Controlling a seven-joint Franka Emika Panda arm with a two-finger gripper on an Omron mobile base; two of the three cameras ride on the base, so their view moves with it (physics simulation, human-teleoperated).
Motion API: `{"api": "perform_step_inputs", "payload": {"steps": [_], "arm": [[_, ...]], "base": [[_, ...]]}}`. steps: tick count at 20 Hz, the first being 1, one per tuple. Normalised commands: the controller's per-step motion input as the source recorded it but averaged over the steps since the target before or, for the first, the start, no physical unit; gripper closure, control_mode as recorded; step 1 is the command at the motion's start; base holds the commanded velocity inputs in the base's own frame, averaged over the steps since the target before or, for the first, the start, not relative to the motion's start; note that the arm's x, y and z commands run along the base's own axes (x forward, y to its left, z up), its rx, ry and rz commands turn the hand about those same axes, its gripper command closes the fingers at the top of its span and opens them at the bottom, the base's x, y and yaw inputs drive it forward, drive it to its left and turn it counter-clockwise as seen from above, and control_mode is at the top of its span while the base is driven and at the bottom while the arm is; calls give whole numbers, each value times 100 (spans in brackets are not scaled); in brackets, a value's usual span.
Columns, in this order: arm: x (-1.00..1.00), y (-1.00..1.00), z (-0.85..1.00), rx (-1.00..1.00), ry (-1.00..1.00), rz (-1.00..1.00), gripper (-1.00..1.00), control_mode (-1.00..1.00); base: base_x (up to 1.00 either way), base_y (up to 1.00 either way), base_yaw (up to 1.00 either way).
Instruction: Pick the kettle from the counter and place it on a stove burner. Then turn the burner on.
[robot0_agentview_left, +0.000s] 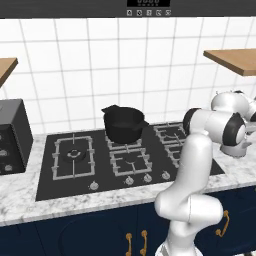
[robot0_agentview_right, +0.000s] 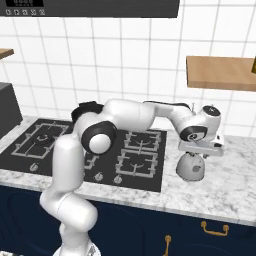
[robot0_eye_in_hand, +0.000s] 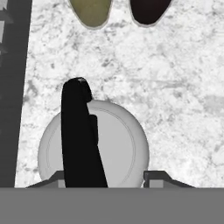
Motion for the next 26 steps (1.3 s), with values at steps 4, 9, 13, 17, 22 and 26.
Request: {"api": "perform_step_inputs", "payload": {"steps": [4, 9, 13, 17, 22, 26], "arm": [[0, 0, 3, 0, -1, 0, 100, -100], [-21, 11, 32, 1, -14, 0, 100, -100], [-43, 69, 48, 0, -20, 0, 100, -100], [-12, 100, 26, -1, -22, 0, 100, -100], [12, 100, 25, -11, -17, -8, 100, -100], [56, 95, 17, -22, 10, -20, 100, -100]], "base": [[0, 0, 0], [0, 0, 0], [0, 0, 0], [0, 0, 0], [0, 0, 0], [0, 0, 0]]}}
